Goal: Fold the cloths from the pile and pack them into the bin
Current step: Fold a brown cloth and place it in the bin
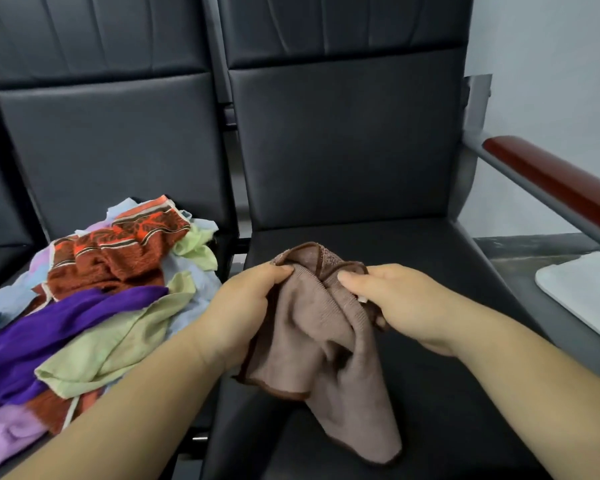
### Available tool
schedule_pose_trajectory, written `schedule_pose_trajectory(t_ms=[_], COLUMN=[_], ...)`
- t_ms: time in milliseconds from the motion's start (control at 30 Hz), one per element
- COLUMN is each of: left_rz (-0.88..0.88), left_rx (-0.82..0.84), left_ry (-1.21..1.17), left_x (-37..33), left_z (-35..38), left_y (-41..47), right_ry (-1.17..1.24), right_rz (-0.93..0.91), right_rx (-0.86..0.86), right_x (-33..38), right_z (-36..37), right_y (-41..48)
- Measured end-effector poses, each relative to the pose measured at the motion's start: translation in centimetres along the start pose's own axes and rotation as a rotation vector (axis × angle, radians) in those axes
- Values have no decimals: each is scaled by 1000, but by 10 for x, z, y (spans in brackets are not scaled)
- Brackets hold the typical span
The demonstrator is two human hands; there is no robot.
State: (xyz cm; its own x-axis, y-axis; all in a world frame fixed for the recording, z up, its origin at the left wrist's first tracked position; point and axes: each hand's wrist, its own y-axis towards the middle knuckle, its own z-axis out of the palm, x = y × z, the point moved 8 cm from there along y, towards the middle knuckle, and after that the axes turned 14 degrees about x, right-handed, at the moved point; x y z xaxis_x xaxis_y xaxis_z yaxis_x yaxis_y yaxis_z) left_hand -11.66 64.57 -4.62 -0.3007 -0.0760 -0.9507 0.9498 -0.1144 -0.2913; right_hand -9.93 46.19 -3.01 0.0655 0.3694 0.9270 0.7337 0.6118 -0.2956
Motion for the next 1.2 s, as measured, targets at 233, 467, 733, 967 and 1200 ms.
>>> schedule_pose_trajectory(t_ms=[233,467,733,967,1200], left_rz=[-20,-131,-61,566,353], left_rx=[132,100,-159,-146,-58], left_ry=[123,813,74,-162,379], left_x=[6,1,12,-82,-38], left_z=[-19,-51,-86,-67,-84], left_y=[10,7,36,21,27], right_ry=[-211,186,557,202,-136], right_rz=[136,346,-7,-335,63], right_rx=[-160,-322,-365,-710,-540], right_x=[-20,-57,-42,20,-30], right_z=[-33,-64,-60,-95,-103], right_y=[6,5,36,-3,-8])
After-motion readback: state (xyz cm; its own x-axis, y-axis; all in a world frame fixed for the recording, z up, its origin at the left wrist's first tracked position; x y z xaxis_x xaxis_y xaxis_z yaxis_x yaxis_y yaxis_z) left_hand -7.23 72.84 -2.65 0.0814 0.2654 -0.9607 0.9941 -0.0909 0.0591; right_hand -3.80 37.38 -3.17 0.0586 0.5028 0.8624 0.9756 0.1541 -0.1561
